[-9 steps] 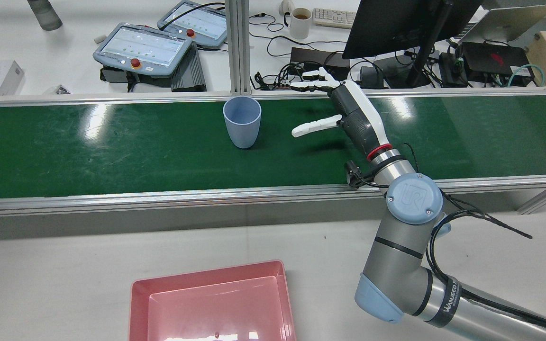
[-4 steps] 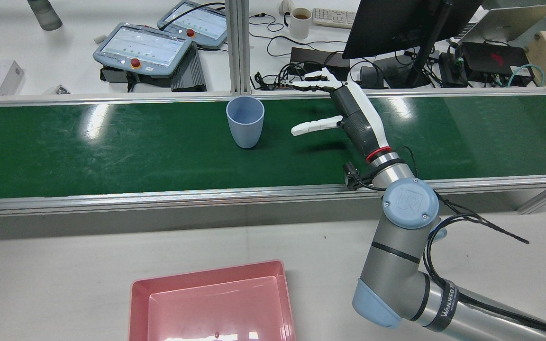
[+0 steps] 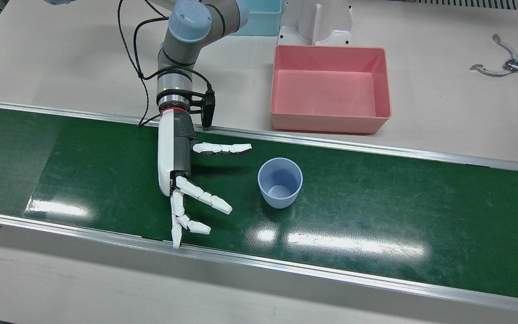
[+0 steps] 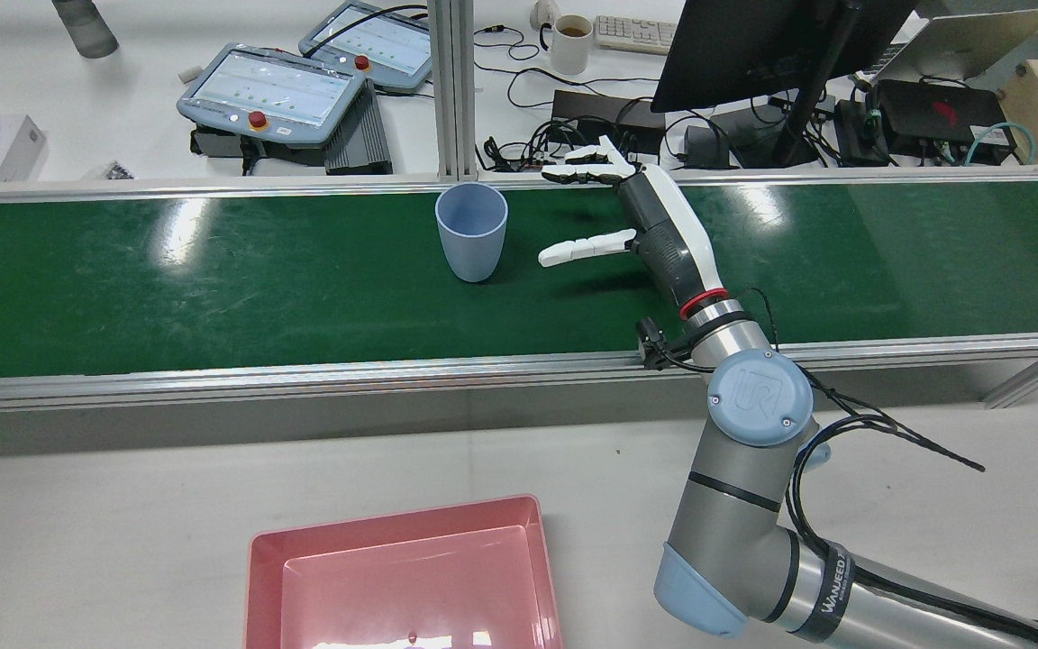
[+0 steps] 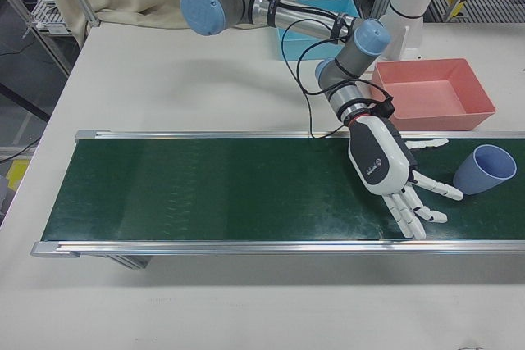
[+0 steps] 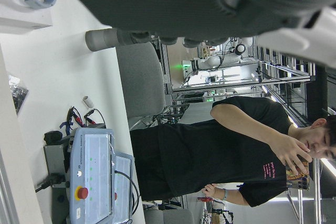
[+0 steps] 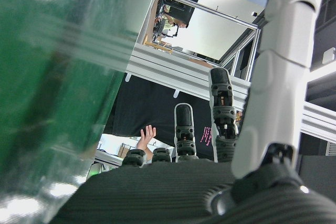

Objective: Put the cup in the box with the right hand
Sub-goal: 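Move the open right hand along the belt beside the cup, then hold the right hand in the cup's path as it arrives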

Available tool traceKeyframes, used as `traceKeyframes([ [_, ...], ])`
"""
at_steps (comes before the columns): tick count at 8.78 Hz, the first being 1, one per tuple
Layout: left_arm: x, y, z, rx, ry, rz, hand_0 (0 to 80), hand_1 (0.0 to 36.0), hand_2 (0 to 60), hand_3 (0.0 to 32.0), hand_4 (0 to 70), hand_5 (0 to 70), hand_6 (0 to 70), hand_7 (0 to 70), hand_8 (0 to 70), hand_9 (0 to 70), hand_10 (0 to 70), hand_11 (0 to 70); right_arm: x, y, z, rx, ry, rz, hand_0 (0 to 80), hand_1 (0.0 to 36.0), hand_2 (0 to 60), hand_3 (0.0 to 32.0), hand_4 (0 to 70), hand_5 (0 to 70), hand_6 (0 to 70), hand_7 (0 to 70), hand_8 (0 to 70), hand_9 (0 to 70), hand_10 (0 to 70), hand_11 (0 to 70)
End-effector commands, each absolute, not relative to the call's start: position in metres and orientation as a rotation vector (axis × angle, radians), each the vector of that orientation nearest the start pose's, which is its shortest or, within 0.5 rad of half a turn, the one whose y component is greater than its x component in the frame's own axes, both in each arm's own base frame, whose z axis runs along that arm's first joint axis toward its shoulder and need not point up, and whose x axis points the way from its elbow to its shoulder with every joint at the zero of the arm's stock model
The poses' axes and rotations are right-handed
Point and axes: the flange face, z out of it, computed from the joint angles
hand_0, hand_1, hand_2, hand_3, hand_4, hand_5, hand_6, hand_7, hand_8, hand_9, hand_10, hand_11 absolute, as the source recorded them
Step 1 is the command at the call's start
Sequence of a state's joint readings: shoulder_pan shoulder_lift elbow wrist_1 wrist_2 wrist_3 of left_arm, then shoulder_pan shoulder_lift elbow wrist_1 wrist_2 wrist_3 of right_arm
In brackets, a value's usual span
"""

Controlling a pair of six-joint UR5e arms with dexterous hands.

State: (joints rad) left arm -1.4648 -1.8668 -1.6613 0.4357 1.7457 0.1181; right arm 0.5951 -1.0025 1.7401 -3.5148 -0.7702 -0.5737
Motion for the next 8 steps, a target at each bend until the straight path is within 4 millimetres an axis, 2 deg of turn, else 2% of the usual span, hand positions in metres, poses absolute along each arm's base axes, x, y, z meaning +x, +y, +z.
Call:
traceKeyframes([
  [1,-0.054,-0.5893,0.5255,-0.172,1.986,-2.052,0.0,0.0,0.0,0.0,0.0,0.0,0.0,0.0,0.0,0.0,0.0,0.0,-0.3973,-0.5164,0.3305,-0.233,2.712,-2.072,58.2,19.1,1.7,1.4,28.5,5.6,6.9,36.6,0.3,5.9,1.5,4.3],
  [2,-0.054,-0.5893,0.5255,-0.172,1.986,-2.052,0.0,0.0,0.0,0.0,0.0,0.0,0.0,0.0,0.0,0.0,0.0,0.0,-0.3976,-0.5166,0.3342,-0.239,2.712,-2.081,58.1,19.0,1.4,2.0,28.6,5.6,6.7,36.5,0.3,5.9,1.4,4.2],
  [4,-0.054,-0.5893,0.5255,-0.171,1.985,-2.051,0.0,0.0,0.0,0.0,0.0,0.0,0.0,0.0,0.0,0.0,0.0,0.0,-0.3978,-0.5167,0.3318,-0.235,2.712,-2.076,58.1,19.5,3.8,1.0,29.3,5.5,7.0,37.4,0.4,6.0,1.6,4.4],
  [8,-0.0531,-0.5894,0.5255,-0.172,1.984,-2.05,0.0,0.0,0.0,0.0,0.0,0.0,0.0,0.0,0.0,0.0,0.0,0.0,-0.3997,-0.5168,0.3286,-0.23,2.714,-2.071,57.8,19.2,3.4,0.6,29.1,5.5,7.0,36.9,0.4,5.9,1.7,4.5],
])
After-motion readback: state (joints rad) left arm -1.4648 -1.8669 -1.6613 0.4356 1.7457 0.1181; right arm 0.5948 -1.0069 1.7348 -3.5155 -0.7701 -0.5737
